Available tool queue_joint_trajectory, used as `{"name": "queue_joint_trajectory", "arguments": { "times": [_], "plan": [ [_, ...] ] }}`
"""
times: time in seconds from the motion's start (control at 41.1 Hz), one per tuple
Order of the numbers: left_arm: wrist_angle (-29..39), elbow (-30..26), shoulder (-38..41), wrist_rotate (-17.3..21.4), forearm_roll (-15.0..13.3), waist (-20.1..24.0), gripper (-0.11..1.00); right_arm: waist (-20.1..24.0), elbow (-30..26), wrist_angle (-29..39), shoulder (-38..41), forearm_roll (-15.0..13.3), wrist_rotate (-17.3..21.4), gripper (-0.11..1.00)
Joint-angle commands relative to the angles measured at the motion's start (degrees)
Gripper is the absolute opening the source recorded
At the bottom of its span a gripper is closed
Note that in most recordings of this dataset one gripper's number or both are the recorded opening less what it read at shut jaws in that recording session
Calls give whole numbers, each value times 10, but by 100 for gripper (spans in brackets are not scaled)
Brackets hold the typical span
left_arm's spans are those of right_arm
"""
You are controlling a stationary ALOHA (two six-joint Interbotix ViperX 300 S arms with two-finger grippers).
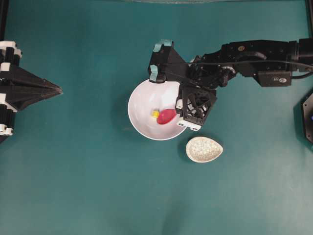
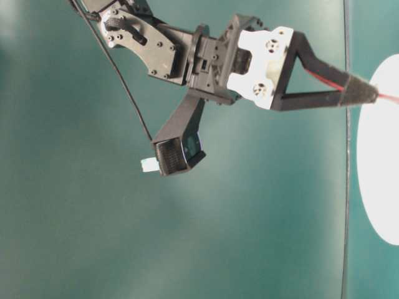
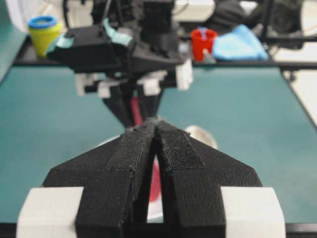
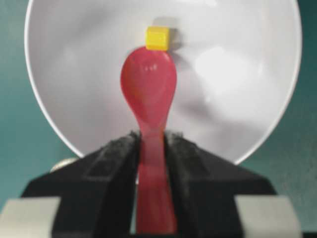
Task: Scoop the yellow hexagonal prism block from the bowl with a spoon using the right arm.
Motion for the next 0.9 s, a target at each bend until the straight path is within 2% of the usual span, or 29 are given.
{"name": "queue_joint_trajectory", "arguments": {
  "times": [0.0,0.875],
  "plan": [
    [-5,-13,2,0,2,-1,3,4,-14,-18,-7,2,1,24],
    [-4,-13,1,0,2,-1,3,4,34,-169,-5,-1,3,24]
  ]
}}
